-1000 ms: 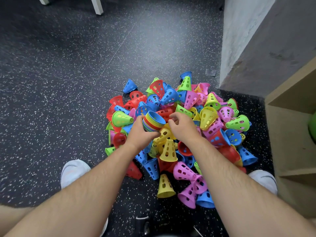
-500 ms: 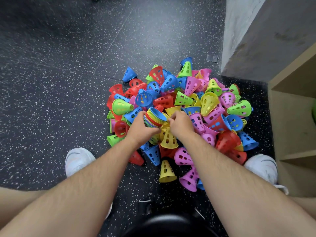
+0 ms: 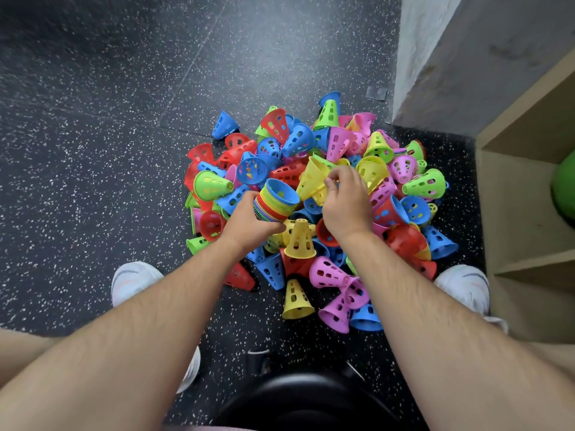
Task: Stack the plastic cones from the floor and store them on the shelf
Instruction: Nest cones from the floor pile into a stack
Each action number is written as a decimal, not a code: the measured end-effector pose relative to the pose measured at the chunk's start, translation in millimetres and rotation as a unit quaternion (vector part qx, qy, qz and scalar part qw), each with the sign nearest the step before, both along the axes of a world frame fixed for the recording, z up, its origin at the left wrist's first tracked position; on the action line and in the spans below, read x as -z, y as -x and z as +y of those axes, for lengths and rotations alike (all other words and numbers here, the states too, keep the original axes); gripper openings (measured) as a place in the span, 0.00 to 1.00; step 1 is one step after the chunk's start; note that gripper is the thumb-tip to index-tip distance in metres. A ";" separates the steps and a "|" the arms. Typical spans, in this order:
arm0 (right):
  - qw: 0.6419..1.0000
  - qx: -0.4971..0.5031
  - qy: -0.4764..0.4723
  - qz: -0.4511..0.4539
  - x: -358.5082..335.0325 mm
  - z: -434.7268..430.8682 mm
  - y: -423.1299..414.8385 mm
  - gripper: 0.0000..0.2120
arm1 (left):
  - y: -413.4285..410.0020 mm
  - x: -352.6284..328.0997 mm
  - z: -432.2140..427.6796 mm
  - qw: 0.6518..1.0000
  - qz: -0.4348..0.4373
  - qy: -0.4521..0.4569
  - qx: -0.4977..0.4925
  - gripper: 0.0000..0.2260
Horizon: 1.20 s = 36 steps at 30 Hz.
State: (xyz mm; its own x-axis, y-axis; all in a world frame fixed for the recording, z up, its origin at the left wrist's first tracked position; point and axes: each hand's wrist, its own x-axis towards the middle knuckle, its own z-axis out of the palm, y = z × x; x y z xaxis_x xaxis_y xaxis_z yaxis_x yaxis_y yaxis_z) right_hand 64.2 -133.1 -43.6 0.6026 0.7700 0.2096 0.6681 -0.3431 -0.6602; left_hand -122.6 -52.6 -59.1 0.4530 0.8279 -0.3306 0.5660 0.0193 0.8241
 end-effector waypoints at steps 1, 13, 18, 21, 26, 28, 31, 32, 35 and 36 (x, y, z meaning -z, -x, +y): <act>1.000 0.014 -0.011 -0.002 -0.3 -1.0 -0.7 0.03 | -0.2 -0.5 -0.5 1.000 0.002 -0.002 0.002 0.30; 0.982 -0.124 -0.024 0.140 7.4 -7.4 25.8 0.06 | -16.1 -0.9 -3.9 0.999 -0.027 -0.032 0.010 0.30; 0.969 -0.090 -0.031 0.229 0.0 -4.4 28.7 0.10 | -16.3 1.8 -0.7 0.998 -0.041 -0.056 0.012 0.32; 0.976 -0.069 0.014 0.206 6.7 -5.4 21.8 0.13 | -12.4 4.6 2.1 0.997 -0.018 -0.065 0.029 0.31; 0.974 -0.126 0.157 0.103 26.9 -19.2 18.3 0.15 | -6.9 7.9 -0.9 0.998 0.004 -0.054 0.038 0.31; 0.968 -0.140 0.192 0.078 31.1 -20.3 24.0 0.18 | -5.7 8.1 -2.2 0.998 0.000 -0.046 0.032 0.31; 0.960 -0.133 0.242 0.048 36.6 -14.6 34.0 0.26 | -4.5 8.2 -3.3 0.999 -0.003 -0.042 0.024 0.31; 0.958 -0.128 0.253 0.045 39.1 -12.5 36.1 0.29 | -4.0 8.2 -3.3 0.999 -0.006 -0.044 0.021 0.31; 0.956 -0.116 0.264 0.050 46.5 -9.1 37.0 0.28 | -2.6 8.4 -2.9 0.999 -0.016 -0.041 0.013 0.27; 0.959 -0.107 0.256 0.064 47.4 -8.5 35.7 0.27 | -1.9 8.3 -2.5 0.999 -0.017 -0.040 0.014 0.27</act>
State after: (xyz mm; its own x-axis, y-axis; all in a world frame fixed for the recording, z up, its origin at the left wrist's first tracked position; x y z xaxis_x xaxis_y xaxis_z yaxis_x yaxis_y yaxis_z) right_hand 28.6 -141.6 -91.0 0.4150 0.8613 -0.2931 0.6845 -0.5078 -0.5231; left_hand -120.6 -55.0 -67.5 0.4855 0.8382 -0.2484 0.5371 -0.0618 0.8412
